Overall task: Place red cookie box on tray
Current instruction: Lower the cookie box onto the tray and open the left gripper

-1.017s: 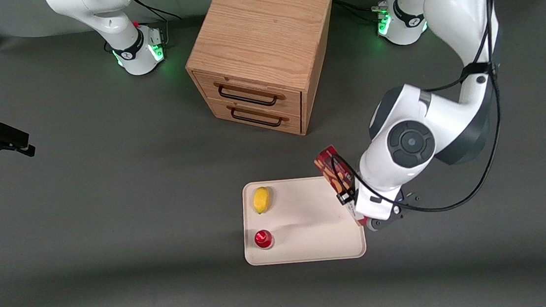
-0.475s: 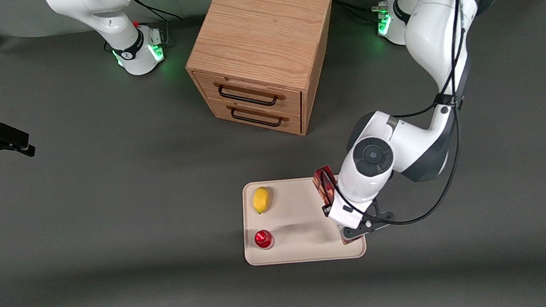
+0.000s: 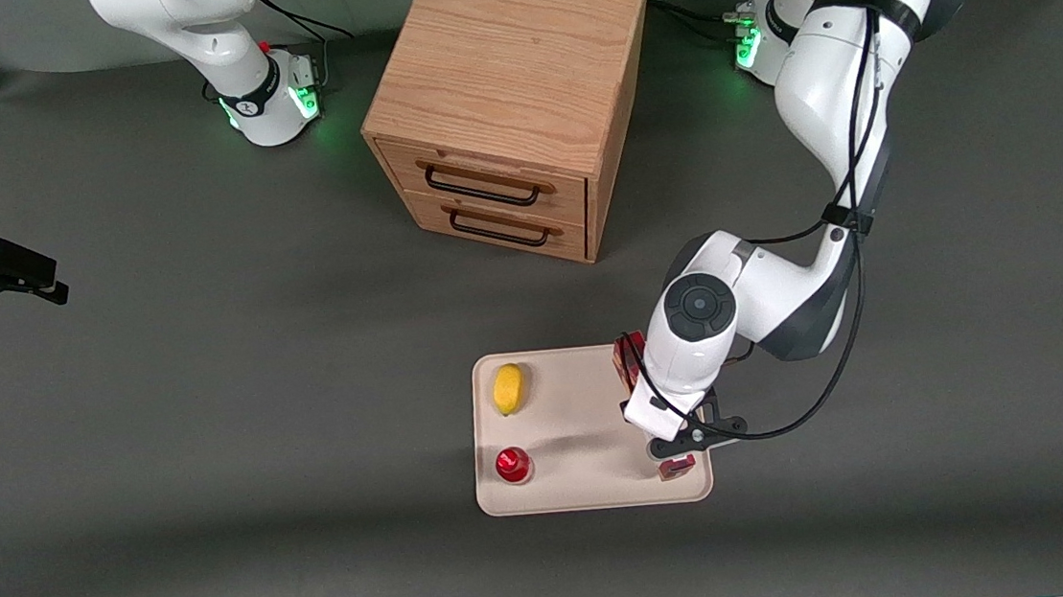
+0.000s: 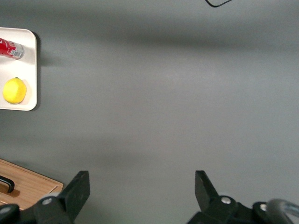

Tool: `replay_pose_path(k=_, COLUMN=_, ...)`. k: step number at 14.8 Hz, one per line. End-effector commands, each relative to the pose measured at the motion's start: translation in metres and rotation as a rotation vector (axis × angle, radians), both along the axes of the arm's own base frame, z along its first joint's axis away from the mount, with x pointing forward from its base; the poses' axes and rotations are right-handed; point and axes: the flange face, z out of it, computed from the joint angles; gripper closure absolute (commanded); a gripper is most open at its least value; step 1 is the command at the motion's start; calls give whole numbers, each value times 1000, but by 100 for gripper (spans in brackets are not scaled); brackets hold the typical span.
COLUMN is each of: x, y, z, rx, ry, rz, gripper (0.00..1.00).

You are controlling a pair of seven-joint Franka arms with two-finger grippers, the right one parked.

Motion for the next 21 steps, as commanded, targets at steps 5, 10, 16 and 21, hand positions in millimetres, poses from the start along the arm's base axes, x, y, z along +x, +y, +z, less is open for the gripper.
replay_pose_path(k=5, x=-1, y=15, z=-31, rx=-8, ry=-58, rz=-27, gripper=46)
replay_pose_path(k=10, x=0, y=17, z=-27, rx=-14, ry=-51, rz=-8, gripper=0)
replay_pose_path(k=16, x=-17, y=12, z=54, rx=19, ry=108, rz=51, gripper=0)
replay_pose_path(k=21, x=-56, y=63, z=189, rx=30, ry=276, rz=-24, gripper=0)
